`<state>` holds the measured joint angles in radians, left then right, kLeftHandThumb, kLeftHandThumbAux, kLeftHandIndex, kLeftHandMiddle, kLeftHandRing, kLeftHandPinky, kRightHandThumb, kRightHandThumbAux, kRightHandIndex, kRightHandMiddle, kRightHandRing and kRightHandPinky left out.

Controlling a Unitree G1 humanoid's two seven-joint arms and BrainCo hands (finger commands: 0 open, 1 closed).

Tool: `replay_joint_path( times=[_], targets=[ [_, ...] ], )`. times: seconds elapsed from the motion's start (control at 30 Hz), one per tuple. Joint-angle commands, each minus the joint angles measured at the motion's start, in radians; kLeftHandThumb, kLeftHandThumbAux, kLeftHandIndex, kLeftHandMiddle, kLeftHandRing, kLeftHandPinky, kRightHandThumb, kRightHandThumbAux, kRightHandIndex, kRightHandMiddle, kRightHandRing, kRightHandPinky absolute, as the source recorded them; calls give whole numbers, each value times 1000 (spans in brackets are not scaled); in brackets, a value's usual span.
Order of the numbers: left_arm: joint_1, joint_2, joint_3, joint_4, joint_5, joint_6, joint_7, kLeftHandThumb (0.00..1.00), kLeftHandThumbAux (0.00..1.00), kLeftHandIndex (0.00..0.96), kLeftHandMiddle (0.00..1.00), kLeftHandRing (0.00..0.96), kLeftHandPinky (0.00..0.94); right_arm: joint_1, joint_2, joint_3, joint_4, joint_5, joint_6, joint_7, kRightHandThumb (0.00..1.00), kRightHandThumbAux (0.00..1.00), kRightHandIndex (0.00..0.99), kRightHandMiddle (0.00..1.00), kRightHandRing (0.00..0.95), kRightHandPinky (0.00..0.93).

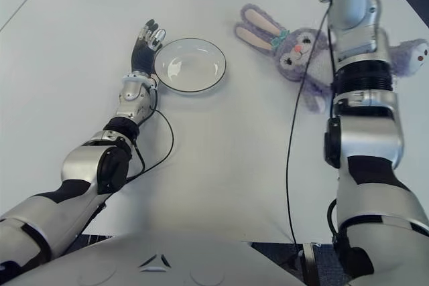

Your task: Put the doll into the plate.

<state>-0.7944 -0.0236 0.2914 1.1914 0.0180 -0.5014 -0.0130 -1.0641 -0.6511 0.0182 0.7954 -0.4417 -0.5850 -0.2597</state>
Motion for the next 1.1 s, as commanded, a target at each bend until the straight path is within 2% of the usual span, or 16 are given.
replay_joint_path(
  times=[0.03,0.13,0.3,0.6,0.87,1.0,1.1],
  targets=[
    [260,-43,-11,168,14,150,21,0,483,0,0,0,5,33,-140,-1,138,-16,72,68,144,590,92,0,0,3],
    [261,-41,-15,168,19,148,20,0,479,0,0,0,5,55,-201,31,202,-64,107,65,106,573,85,0,0,1],
    [259,-38,-16,168,20,152,18,0,471,0,0,0,5,81,-259,70,278,-101,120,65,83,567,79,0,0,0],
    [260,-32,-20,167,25,155,23,0,464,0,0,0,2,194,-378,126,333,-145,79,62,63,568,84,0,0,0],
    [263,-27,-22,167,31,150,21,0,459,0,0,0,0,221,-402,133,374,-126,80,68,72,575,110,0,0,7],
    [265,-25,-23,166,34,148,18,0,453,0,0,0,0,235,-410,140,386,-124,79,65,87,588,127,0,0,63],
    [266,-24,-23,166,35,147,14,0,448,0,0,0,0,266,-421,148,386,-128,67,48,75,589,136,0,0,73]
  ],
)
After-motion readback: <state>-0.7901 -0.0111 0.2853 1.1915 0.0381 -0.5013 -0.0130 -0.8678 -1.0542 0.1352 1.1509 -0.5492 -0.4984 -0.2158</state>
